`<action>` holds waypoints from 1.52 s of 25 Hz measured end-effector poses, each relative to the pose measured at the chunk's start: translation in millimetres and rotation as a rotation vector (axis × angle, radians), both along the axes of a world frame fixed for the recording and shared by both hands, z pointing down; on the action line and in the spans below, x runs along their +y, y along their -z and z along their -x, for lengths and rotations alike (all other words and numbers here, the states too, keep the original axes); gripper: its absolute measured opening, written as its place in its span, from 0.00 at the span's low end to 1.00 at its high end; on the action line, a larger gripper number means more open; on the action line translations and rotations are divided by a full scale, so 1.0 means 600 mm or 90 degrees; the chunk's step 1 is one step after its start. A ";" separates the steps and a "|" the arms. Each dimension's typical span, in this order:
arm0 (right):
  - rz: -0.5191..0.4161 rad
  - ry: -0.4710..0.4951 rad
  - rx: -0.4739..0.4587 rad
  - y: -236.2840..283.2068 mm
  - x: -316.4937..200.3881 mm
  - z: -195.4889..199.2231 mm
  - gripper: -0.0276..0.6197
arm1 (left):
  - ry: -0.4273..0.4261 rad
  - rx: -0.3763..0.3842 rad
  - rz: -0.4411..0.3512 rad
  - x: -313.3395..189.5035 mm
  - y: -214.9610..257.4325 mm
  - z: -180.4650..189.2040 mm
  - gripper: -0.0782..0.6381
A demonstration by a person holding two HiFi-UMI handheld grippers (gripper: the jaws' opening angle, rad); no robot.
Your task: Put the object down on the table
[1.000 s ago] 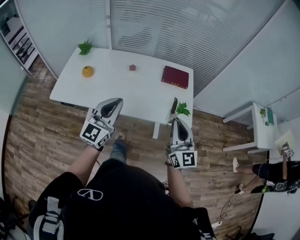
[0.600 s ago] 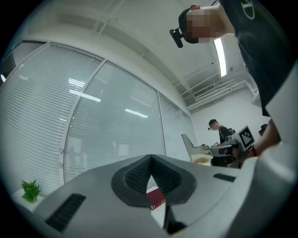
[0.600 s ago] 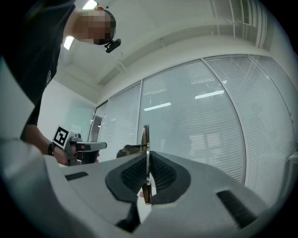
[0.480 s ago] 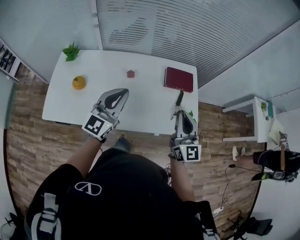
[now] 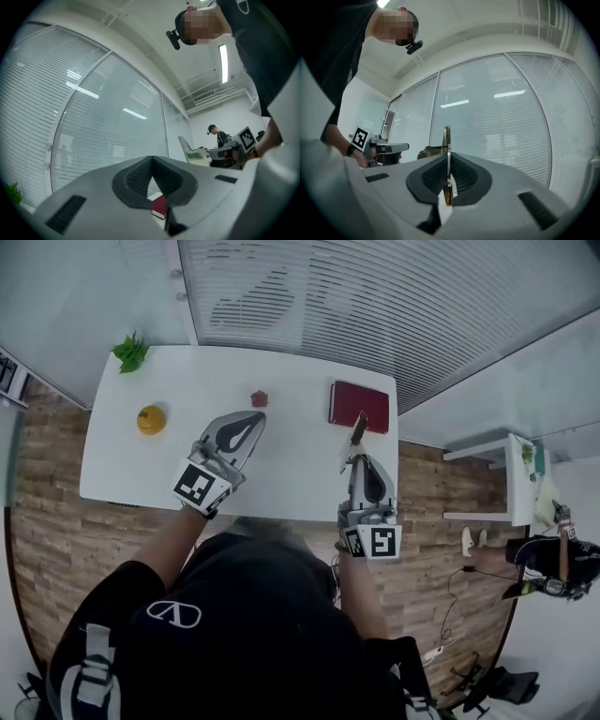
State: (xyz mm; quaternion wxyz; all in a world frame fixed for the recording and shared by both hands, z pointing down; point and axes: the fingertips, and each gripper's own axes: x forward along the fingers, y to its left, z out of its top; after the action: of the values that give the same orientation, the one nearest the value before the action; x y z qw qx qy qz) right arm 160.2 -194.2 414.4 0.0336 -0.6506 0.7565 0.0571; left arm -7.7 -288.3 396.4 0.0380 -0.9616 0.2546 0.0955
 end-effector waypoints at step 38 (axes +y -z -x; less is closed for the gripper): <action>0.460 0.244 0.795 -0.615 -0.147 0.026 0.05 | 0.039 -0.093 0.031 0.021 -0.055 -0.030 0.12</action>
State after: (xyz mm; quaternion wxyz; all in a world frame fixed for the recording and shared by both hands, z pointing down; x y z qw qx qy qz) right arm 144.7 -282.1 783.6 -0.6090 -0.3244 0.7067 0.1566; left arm 10.4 -275.5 429.3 0.0361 -0.9583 0.2830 0.0176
